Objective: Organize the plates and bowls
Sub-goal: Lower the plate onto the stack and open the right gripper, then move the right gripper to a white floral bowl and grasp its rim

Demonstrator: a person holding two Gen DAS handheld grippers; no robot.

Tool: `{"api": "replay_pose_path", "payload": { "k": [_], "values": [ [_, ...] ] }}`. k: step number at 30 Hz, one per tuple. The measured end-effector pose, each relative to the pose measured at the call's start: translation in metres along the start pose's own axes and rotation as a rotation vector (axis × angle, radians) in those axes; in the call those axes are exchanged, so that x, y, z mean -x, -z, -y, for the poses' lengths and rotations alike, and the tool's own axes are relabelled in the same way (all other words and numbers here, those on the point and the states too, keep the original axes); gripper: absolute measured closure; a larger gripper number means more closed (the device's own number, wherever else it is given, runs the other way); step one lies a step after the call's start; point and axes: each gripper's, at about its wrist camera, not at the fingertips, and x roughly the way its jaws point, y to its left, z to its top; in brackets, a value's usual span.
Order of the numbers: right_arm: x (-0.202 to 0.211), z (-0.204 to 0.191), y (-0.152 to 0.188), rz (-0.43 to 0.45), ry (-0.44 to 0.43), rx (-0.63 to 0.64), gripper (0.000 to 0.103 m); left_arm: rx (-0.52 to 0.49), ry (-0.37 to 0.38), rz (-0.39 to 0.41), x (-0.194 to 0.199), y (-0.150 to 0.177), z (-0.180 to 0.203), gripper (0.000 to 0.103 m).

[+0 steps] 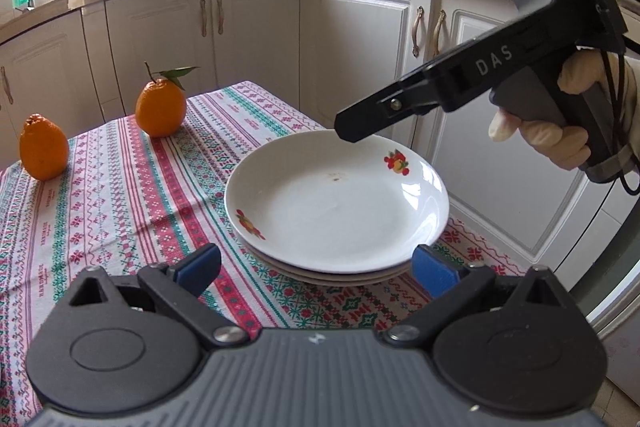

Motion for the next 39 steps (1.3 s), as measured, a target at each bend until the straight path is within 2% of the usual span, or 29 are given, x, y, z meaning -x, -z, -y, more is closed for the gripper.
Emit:
{"api": "replay_pose_path", "payload": {
  "k": [8,13,19,22,28,34,39],
  "values": [
    [-0.009,-0.07,-0.006,0.029,0.053,0.136,0.0,-0.004,-0.08,0.057,0.048,0.016,-0.015,0.001],
    [-0.015,-0.101,0.0,0.05,0.063,0.156,0.0,-0.002,-0.125,0.066,0.082,0.03,-0.03,0.001],
    [-0.02,-0.134,0.009,0.074,0.006,0.154,0.0,0.016,-0.165,0.065,0.119,0.05,-0.056,0.001],
    [-0.023,-0.153,0.011,0.071,-0.02,0.174,0.0,0.032,-0.224,0.055,0.135,0.061,-0.072,0.001],
    [-0.034,-0.192,0.006,0.073,-0.122,0.212,0.0,0.041,-0.311,0.027,0.169,0.09,-0.095,0.001],
    [-0.059,-0.231,-0.005,0.058,-0.271,0.241,0.0,0.038,-0.404,-0.022,0.196,0.133,-0.111,0.001],
    [-0.092,-0.264,-0.013,-0.012,-0.401,0.264,0.0,0.07,-0.412,-0.067,0.191,0.156,-0.126,0.001]
  ]
}}
